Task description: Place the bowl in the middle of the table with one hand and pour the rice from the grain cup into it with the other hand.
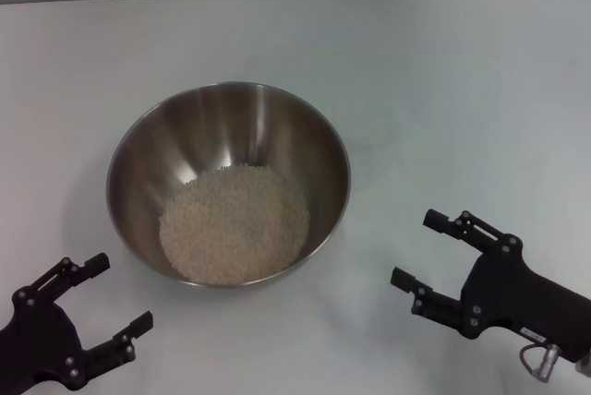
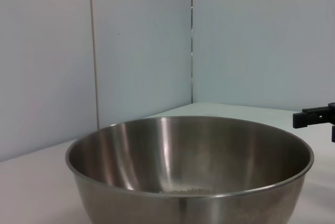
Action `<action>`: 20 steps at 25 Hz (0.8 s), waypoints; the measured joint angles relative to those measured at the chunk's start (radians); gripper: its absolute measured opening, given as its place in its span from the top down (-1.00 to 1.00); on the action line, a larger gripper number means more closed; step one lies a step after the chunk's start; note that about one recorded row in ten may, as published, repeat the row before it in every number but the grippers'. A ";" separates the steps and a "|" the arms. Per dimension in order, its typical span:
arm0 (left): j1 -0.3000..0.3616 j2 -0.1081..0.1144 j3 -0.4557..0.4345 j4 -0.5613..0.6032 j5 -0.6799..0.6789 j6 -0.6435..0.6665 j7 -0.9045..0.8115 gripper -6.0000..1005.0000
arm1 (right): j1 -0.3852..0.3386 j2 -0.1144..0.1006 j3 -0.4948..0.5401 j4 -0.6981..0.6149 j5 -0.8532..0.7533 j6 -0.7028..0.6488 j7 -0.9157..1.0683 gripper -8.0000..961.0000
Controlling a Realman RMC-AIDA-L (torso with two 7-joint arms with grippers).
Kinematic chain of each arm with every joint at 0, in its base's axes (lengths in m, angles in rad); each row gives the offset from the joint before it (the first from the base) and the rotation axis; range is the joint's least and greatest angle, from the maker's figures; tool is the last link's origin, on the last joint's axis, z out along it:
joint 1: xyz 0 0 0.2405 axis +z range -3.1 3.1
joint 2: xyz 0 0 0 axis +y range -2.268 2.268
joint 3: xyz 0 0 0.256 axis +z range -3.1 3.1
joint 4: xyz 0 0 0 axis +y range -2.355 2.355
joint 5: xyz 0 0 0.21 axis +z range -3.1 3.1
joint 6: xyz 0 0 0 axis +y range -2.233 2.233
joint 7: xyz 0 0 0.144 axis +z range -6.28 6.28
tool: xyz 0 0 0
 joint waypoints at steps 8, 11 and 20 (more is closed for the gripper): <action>0.000 -0.001 0.000 0.000 0.001 0.000 0.000 -0.72 | 0.019 0.003 -0.011 0.008 -0.003 0.011 -0.009 -0.65; -0.001 -0.001 0.000 0.000 0.001 0.000 0.000 -0.72 | 0.022 0.003 -0.016 0.009 -0.003 0.020 -0.010 -0.65; -0.005 -0.002 0.000 0.000 0.001 0.000 0.000 -0.72 | 0.033 0.004 -0.028 0.021 -0.004 0.042 -0.009 -0.65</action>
